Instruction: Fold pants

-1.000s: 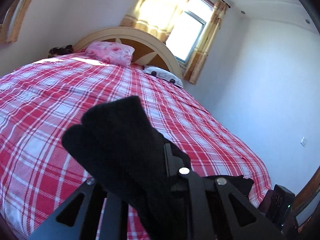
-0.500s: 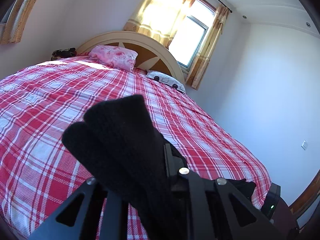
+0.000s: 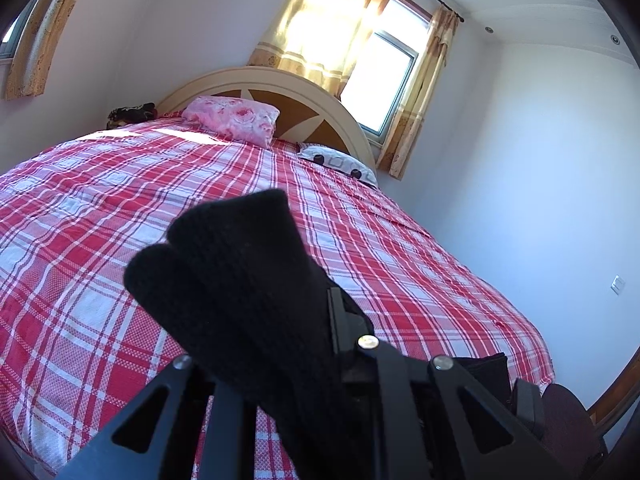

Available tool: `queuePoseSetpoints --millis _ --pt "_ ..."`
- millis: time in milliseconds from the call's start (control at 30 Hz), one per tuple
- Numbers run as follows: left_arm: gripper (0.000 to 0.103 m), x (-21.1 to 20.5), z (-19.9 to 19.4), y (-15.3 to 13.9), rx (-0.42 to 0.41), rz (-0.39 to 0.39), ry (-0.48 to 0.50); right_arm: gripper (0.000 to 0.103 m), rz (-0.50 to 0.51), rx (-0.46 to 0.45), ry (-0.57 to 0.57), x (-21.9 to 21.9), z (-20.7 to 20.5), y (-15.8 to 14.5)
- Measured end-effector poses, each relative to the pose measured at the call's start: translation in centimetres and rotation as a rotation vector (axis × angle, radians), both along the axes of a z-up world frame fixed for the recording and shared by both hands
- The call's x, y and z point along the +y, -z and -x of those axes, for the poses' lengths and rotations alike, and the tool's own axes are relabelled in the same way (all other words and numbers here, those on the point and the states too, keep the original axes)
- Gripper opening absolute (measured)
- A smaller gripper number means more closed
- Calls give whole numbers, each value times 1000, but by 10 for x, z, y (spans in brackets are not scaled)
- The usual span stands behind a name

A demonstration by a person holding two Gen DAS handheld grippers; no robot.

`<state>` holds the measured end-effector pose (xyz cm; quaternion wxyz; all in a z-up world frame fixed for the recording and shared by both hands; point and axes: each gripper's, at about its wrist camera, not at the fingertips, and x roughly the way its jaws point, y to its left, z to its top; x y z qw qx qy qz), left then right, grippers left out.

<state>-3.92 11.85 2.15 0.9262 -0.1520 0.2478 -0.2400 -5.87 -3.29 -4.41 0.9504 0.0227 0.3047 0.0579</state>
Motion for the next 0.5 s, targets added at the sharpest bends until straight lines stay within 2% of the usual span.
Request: queuePoseSetpoints --millis 33,100,167,200,267,300,400,433,500 --pt "14 -1 -1 0 1 -4 2 50 -26 -1 -21 0 -1 3" --pt "14 -4 -1 -1 -4 -17 5 62 -50 -28 -68 5 4 1" --pt "14 -9 -1 -6 -16 -28 14 62 -57 -49 -97 7 11 -10" --pt "14 -12 0 -8 -23 -30 24 62 -87 -102 -96 1 23 -23" --pt "14 -28 3 -17 -60 -60 58 62 -124 -170 -57 -17 40 -39" --pt "14 -36 4 -21 -79 -77 72 62 -119 -190 2 -31 50 -48" --pt "14 -78 15 -32 -141 -106 176 62 -188 -189 136 -82 68 -56" --pt "14 -92 20 -33 -156 -113 206 62 -250 -163 173 -107 71 -54" --pt "14 -124 31 -33 -187 -124 280 62 -288 -120 234 -141 78 -54"
